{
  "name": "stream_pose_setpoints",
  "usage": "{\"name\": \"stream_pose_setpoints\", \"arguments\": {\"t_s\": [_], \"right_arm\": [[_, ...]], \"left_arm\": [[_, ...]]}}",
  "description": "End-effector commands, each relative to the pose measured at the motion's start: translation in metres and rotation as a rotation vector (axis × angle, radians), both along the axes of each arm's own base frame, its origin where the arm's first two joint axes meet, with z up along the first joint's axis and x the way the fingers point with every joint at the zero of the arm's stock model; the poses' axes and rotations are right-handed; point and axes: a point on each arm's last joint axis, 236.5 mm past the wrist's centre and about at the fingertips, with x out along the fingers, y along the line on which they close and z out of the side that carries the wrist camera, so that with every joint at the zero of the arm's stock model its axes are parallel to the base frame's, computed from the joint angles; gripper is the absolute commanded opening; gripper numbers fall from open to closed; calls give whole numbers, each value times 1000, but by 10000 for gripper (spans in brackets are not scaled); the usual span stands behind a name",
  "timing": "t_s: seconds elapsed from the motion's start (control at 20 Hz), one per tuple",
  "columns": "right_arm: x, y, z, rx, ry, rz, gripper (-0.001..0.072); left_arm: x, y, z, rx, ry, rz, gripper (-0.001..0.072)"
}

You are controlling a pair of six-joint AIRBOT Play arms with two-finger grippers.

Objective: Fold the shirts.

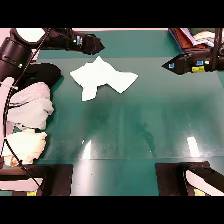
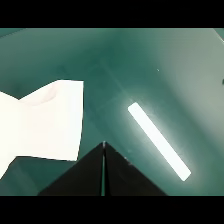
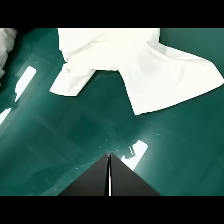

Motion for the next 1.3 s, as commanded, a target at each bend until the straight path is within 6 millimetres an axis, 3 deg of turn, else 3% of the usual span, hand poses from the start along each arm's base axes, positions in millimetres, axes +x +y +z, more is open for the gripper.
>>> {"name": "stream_pose_setpoints", "arguments": {"t_s": [0.0,0.75,0.8,0.85,0.9,1.0,1.15,1.25], "right_arm": [[0,0,0,2,2,0,13],[1,0,-7,4,16,-4,13],[1,2,-6,13,15,-2,13],[1,1,-5,12,13,-3,13],[1,1,-6,12,14,-3,13],[1,1,-5,12,14,-3,13],[1,1,-6,12,15,-3,13],[0,1,-6,12,16,-2,13]], "left_arm": [[0,0,0,1,0,-1,23],[4,1,2,0,-17,12,24],[15,6,5,3,-55,45,75],[27,13,4,34,-96,83,429],[41,22,-4,74,-118,125,559],[67,44,-45,210,-99,205,560],[98,77,-136,417,17,296,562],[112,86,-190,469,90,312,561]]}}
